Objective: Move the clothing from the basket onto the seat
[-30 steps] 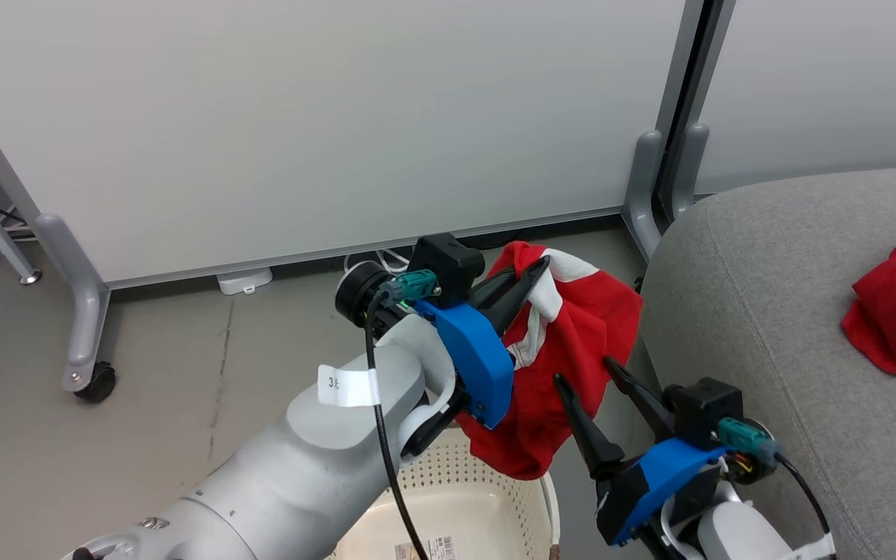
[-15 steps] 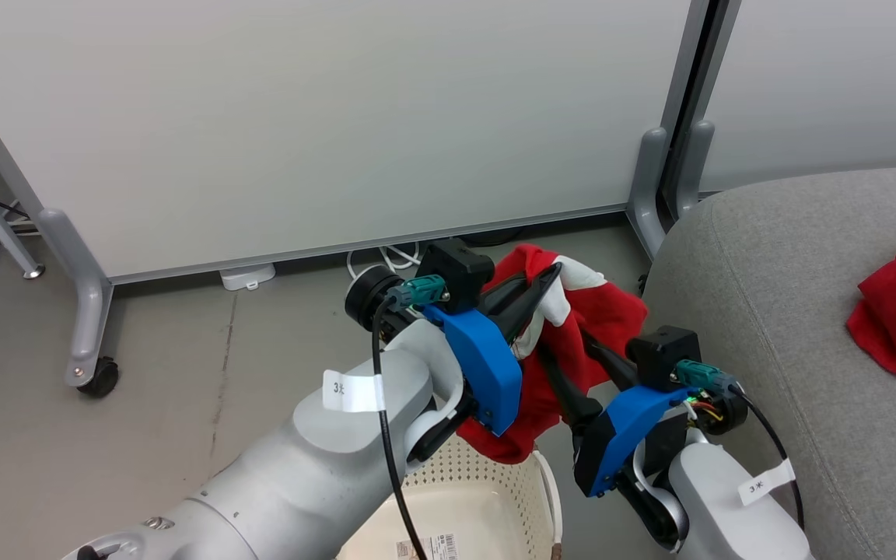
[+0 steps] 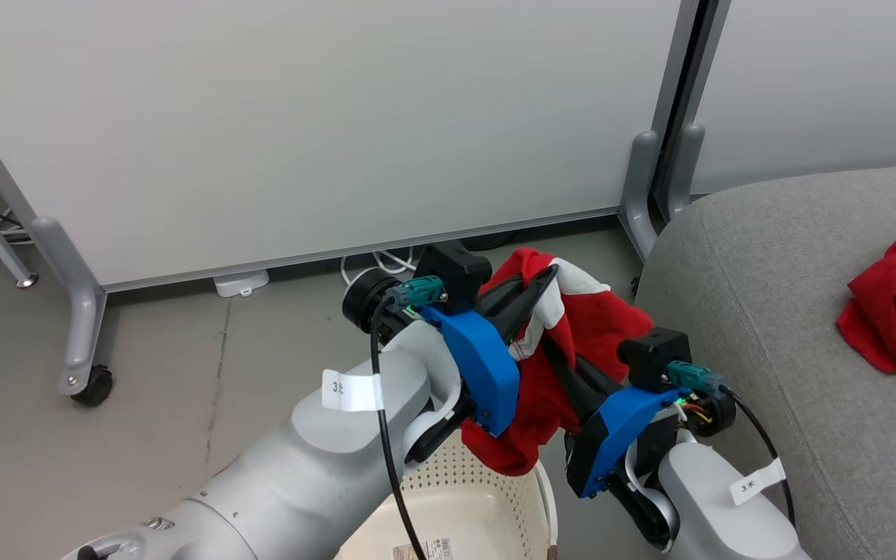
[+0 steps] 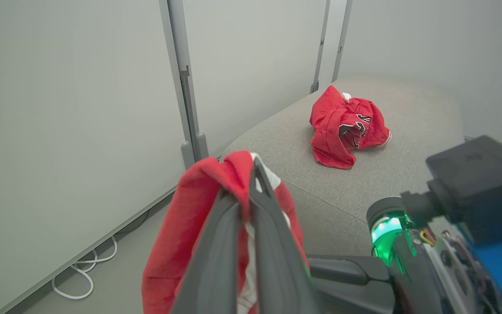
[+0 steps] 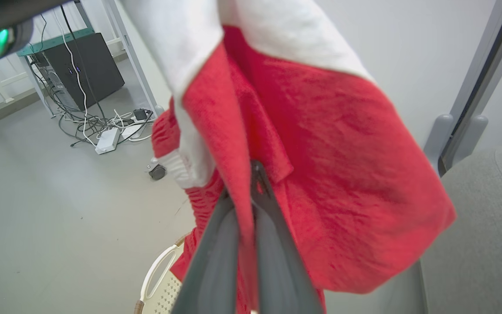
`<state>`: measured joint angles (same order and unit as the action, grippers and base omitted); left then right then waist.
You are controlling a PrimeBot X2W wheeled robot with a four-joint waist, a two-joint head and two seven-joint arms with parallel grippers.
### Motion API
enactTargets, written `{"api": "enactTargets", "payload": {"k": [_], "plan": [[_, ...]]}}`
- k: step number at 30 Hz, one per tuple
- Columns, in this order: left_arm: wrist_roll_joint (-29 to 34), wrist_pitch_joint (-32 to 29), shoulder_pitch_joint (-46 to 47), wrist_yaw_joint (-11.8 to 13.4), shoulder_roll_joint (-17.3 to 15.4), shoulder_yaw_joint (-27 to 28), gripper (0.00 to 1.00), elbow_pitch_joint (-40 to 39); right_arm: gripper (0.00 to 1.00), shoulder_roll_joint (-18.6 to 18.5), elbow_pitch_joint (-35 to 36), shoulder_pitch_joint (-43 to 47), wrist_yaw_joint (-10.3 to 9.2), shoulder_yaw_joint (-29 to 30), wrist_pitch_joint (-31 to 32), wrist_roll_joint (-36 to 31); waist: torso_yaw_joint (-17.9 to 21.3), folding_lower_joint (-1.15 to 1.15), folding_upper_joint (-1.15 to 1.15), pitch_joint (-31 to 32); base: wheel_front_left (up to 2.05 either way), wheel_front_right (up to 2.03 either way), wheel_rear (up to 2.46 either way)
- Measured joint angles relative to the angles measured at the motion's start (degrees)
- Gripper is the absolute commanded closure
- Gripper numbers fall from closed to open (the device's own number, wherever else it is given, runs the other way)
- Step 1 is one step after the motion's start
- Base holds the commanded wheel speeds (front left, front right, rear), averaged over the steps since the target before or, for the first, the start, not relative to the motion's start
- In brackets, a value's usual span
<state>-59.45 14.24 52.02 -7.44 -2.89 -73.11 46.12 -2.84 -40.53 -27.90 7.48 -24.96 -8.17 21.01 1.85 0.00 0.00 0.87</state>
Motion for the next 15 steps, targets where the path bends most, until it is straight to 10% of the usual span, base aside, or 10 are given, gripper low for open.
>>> {"api": "enactTargets", "payload": {"k": [15], "plan": [[-0.19, -0.32, -0.03, 0.0, 0.01, -0.15, 1.0, -0.01, 1.0, 0.0, -2.55, -1.21, 0.01, -1.44, -1.52, 1.86, 0.21, 0.0, 0.0, 0.31, 0.0, 0.0, 0.0]]}}
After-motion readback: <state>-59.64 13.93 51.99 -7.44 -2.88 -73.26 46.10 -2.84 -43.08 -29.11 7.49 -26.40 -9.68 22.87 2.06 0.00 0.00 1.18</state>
